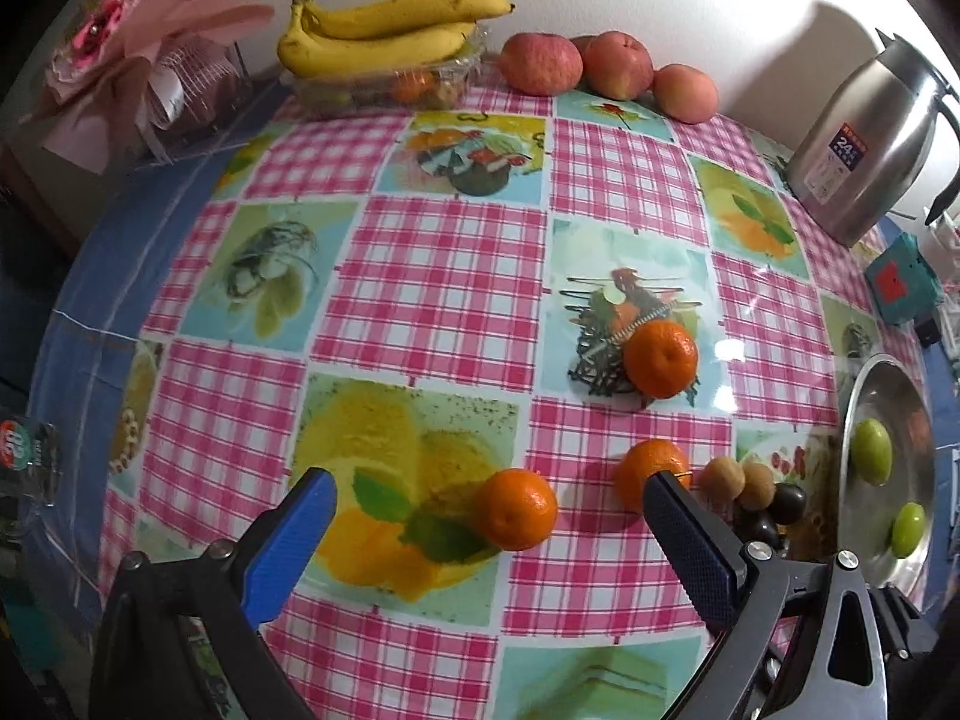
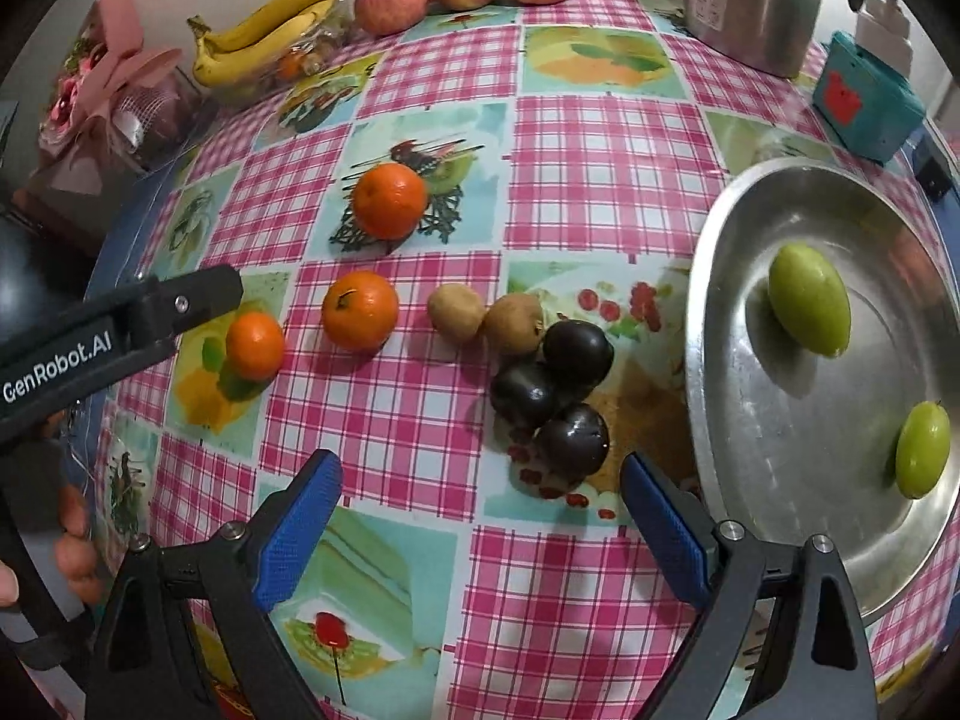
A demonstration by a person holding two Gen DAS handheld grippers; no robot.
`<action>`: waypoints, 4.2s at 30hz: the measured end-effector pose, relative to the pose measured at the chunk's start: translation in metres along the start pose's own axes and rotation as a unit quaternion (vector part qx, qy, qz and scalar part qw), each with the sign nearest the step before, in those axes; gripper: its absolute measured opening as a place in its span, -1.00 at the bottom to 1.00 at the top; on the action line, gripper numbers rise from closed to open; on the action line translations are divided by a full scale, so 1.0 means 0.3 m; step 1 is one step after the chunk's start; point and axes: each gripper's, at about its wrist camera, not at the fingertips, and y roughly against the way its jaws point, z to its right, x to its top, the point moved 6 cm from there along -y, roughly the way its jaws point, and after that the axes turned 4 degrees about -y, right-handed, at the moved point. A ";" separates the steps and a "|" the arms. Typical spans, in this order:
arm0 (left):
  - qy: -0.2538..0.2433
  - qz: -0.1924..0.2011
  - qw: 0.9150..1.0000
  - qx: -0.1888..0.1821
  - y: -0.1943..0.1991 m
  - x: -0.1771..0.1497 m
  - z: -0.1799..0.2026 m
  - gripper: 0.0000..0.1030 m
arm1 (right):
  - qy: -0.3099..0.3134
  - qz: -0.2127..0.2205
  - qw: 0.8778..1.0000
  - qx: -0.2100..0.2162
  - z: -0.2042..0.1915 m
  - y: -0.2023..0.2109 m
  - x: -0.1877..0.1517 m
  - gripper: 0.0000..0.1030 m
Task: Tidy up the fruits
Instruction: 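Grasp a mandarin orange with the left tool while the right tool grasps a dark plum, then carry the orange and plum into the steel bowl and open both tools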
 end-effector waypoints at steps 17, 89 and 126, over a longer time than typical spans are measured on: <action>-0.040 -0.061 0.997 0.001 -0.132 -0.042 0.068 0.39 | 0.015 -0.015 0.997 -0.072 0.069 -0.045 -0.001 -0.13; -0.106 0.031 0.991 -0.072 0.093 0.012 0.414 -0.24 | -0.122 0.110 0.986 -0.014 0.274 0.247 0.089 -0.50; -0.247 0.015 0.964 -0.100 0.021 -0.163 0.819 -0.23 | -0.234 0.091 0.965 -0.070 0.608 0.246 0.050 -0.49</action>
